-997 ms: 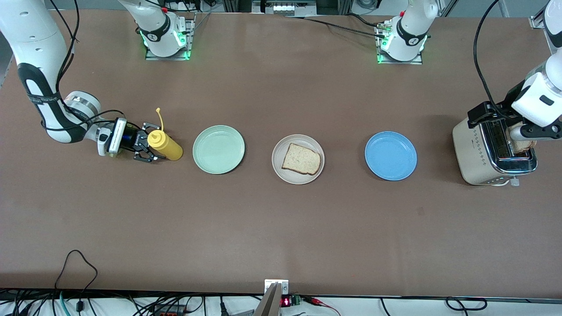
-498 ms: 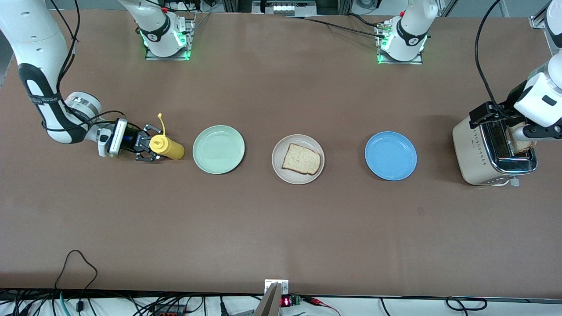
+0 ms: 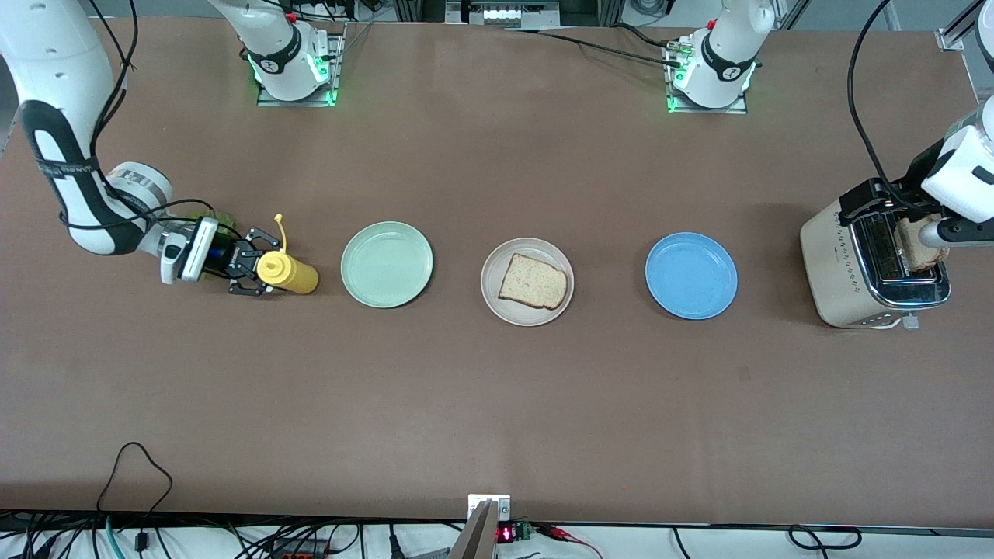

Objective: Make sandwich in beige plate with both arms
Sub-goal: 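Lift the yellow bottle and carry it over the beige plate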

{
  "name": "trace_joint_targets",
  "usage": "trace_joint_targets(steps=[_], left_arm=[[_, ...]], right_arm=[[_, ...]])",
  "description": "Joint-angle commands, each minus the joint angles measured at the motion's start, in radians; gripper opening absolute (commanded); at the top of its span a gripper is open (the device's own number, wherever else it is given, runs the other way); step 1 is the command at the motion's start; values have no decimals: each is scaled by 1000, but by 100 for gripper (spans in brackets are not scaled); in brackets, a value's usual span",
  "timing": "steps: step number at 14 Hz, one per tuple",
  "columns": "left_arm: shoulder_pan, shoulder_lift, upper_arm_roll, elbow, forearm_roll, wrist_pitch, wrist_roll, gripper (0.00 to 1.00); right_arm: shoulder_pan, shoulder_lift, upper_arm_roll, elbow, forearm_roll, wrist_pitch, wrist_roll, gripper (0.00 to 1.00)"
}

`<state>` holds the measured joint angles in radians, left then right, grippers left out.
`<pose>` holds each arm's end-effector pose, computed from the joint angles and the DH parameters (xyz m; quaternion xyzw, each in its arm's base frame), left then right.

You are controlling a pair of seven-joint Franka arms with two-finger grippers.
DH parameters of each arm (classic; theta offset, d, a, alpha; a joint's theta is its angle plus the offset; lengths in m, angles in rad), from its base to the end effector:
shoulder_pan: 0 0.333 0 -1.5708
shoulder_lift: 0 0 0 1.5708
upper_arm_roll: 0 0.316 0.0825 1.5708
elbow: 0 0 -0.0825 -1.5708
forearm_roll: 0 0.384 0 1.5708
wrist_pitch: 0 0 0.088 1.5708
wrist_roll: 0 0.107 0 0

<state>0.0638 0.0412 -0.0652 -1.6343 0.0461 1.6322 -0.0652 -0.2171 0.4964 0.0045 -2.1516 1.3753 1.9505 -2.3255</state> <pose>0.5692 0.0046 0.5767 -0.9991 -0.0300 0.0209 0.0223 0.5258 -0.0464 0.1596 -0.7248 -0.4239 -0.3745 0.3935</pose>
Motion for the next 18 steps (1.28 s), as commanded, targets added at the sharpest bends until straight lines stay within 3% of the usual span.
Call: trace_joint_targets(steps=[1, 6, 9, 12, 18], left_arm=[[-9, -55, 7, -47, -8, 0, 18, 100], [-6, -81, 7, -68, -9, 3, 19, 100], [-1, -118, 5, -131, -14, 29, 4, 100], [-1, -118, 5, -130, -12, 28, 25, 100], [-2, -89, 7, -56, -12, 18, 16, 100]], right_arm=[[4, -123, 52, -27, -51, 82, 141, 0], [16, -229, 178, -30, -131, 264, 359, 0], [56, -269, 256, -28, -203, 382, 519, 0], [70, -311, 350, -27, -379, 487, 729, 0], [104, -354, 469, -13, -870, 522, 1259, 0]])
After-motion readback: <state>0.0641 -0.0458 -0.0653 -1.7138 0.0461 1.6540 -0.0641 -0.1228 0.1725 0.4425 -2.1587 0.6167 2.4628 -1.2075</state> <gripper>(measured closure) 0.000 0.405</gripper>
